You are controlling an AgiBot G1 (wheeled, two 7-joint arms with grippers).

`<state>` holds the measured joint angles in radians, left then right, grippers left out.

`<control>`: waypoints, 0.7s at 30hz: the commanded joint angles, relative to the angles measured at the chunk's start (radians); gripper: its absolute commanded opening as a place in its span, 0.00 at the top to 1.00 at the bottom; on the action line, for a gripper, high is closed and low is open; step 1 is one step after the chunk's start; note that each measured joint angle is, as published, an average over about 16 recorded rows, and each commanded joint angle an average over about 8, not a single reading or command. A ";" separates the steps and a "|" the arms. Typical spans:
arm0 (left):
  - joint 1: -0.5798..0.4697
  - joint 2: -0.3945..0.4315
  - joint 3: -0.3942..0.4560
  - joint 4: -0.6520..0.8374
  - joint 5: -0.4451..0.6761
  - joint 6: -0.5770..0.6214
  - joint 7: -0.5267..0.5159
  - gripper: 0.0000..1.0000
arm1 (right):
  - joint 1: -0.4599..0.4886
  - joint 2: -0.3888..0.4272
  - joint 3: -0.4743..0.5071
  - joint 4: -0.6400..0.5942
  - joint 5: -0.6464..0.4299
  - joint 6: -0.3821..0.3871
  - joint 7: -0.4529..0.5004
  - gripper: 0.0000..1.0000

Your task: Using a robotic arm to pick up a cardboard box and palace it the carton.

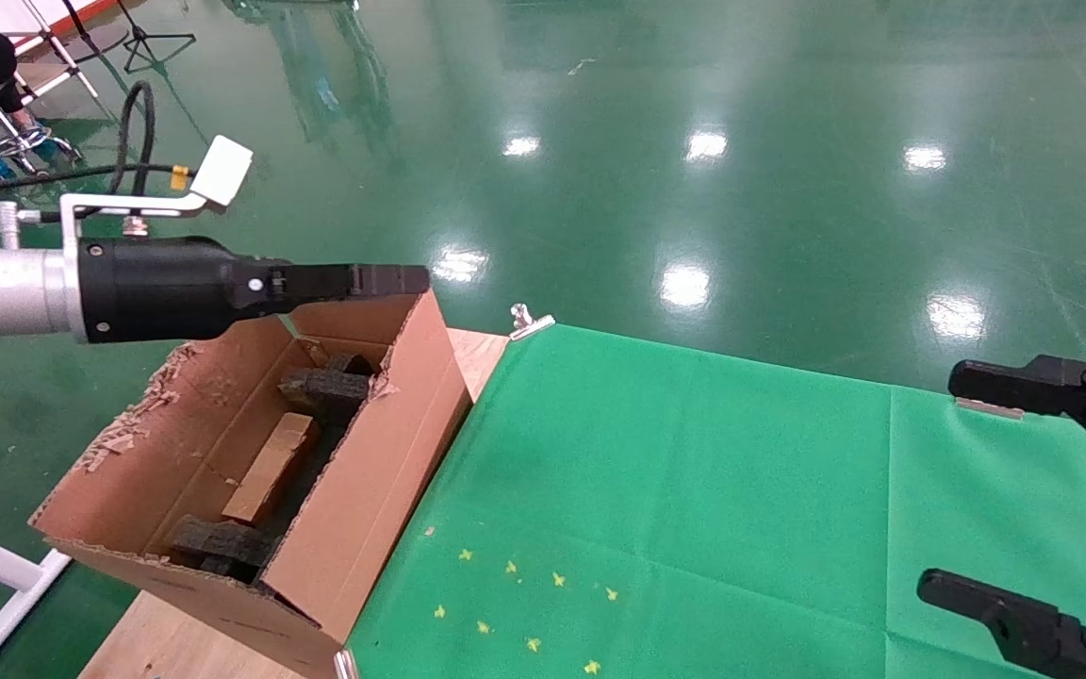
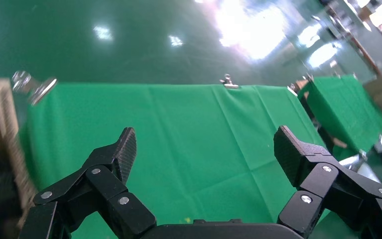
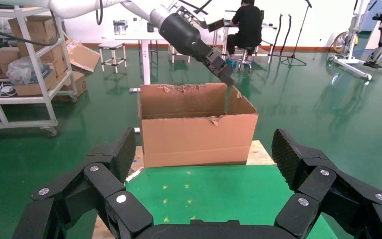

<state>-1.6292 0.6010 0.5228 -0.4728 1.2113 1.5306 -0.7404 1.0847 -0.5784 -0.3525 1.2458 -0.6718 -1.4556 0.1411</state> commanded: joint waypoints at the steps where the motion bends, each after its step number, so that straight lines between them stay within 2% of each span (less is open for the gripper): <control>1: 0.025 0.000 -0.011 -0.037 -0.022 -0.002 0.025 0.00 | 0.000 0.000 0.000 0.000 0.000 0.000 0.000 0.00; 21: 0.281 0.005 -0.123 -0.410 -0.243 -0.018 0.280 0.00 | 0.000 0.000 0.000 0.000 0.000 0.000 0.000 0.00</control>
<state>-1.3489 0.6062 0.3999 -0.8828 0.9684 1.5129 -0.4611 1.0847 -0.5783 -0.3526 1.2458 -0.6717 -1.4556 0.1411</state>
